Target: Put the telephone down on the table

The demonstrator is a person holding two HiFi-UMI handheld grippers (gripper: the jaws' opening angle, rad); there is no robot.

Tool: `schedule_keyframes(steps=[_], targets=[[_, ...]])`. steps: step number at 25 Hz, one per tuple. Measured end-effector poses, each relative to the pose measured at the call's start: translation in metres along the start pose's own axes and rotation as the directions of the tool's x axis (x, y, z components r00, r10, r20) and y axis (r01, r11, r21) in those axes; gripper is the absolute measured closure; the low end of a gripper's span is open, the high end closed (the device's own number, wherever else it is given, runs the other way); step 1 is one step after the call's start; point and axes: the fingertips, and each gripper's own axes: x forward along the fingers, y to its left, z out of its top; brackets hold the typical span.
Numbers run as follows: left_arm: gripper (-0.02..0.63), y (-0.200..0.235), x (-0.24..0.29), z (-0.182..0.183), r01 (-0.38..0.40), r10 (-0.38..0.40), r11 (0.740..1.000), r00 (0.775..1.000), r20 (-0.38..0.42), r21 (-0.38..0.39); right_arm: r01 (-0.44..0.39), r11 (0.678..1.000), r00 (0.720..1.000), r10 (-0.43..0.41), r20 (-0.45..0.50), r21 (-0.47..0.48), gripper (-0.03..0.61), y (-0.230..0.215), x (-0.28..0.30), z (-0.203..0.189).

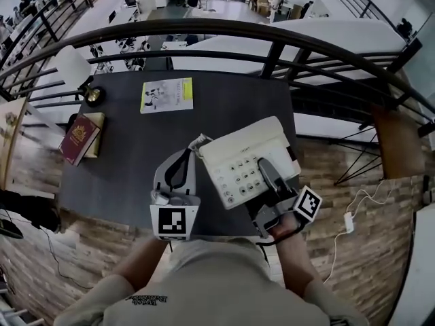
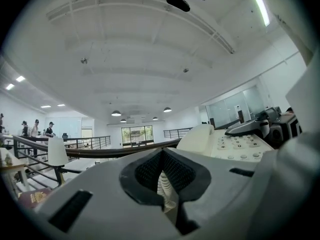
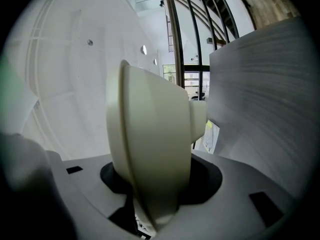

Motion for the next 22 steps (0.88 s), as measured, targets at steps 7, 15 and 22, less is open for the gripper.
schedule_keyframes(steps=[7, 15, 22], targets=[[0.611, 0.020, 0.024, 0.004, 0.008, -0.008, 1.000, 0.999, 0.036, -0.015, 0.021, 1.000, 1.000, -0.021, 0.008, -0.017, 0.370, -0.001, 0.030, 0.002], [0.611, 0.023, 0.035, -0.003, -0.009, 0.009, 0.999, 1.000, -0.001, -0.039, 0.057, 0.998, 0.998, -0.057, -0.019, 0.023, 0.370, -0.015, 0.040, 0.004], [0.611, 0.029, 0.049, -0.018, -0.037, 0.035, 0.995, 0.999, -0.022, -0.098, 0.103, 0.993, 0.994, -0.101, -0.041, 0.049, 0.370, -0.036, 0.046, 0.019]])
